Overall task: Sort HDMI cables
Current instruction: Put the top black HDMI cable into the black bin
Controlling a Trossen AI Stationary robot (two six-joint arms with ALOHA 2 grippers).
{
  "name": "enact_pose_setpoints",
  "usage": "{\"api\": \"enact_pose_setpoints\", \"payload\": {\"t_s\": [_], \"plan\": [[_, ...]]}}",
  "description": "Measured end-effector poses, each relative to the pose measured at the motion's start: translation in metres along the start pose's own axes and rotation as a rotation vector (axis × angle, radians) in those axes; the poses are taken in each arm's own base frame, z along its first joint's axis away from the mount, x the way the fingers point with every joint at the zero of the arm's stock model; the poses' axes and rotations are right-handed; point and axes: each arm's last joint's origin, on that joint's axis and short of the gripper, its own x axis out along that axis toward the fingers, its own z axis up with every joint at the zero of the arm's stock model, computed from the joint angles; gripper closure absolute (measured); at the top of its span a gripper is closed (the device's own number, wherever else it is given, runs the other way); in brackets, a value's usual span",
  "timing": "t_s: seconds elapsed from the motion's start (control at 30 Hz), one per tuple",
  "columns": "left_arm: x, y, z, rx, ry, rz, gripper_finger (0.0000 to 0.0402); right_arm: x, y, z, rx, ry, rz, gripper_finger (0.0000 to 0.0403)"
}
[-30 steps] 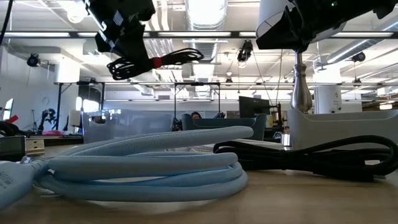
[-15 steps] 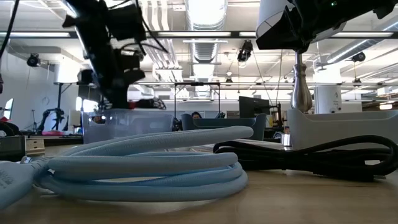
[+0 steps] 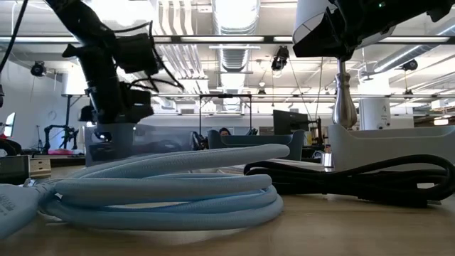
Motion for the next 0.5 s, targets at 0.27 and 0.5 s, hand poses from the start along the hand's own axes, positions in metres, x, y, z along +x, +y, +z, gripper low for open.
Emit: {"api": "enact_pose_setpoints", "payload": {"t_s": [0.27,0.5], "plan": [[0.0014,0.0014,-0.0018,0.039,-0.002,0.013,0.0344,0.0000,0.0001,0.0000,0.001,0.000,0.000,0.0289],[0.0014,0.0016,-0.0017,0.042,-0.005,0.017,0.0324,0.0000,0.0006,0.0000,-0.001,0.002,0.018,0.0277]]}}
